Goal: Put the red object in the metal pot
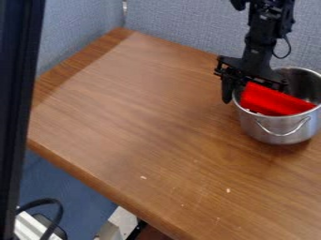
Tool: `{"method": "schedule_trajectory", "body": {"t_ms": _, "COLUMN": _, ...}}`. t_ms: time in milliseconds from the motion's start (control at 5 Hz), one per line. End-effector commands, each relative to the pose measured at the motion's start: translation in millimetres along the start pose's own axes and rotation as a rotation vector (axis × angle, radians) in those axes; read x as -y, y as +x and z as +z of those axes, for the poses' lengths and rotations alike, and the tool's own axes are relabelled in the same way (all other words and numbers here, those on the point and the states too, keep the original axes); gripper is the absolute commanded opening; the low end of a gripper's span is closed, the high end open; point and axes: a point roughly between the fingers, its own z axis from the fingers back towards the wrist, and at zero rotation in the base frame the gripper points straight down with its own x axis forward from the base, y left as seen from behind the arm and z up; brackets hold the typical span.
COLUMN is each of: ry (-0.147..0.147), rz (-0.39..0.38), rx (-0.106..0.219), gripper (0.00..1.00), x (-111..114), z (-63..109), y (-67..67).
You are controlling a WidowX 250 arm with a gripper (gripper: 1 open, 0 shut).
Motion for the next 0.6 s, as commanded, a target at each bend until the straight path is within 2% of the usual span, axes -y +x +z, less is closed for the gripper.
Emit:
{"method": "schedule_trajectory", "body": {"t_ms": 0, "ry": -0.003, "rz": 0.011, "rx": 0.031, "gripper": 0.0, "x": -2, "z": 17.8, "y": -2.9}}
{"method": "schedule_trajectory", "body": {"t_ms": 200, "ry": -0.015, "rz": 0.007, "rx": 0.026, "gripper": 1.0, "x": -3, "z": 29.7, "y": 2.6}}
{"method": "schedule_trajectory", "body": {"t_ms": 400, "ry": -0.018, "rz": 0.0, "rx": 0.026, "gripper": 1.0, "x": -3, "z": 43.7, "y": 6.9}}
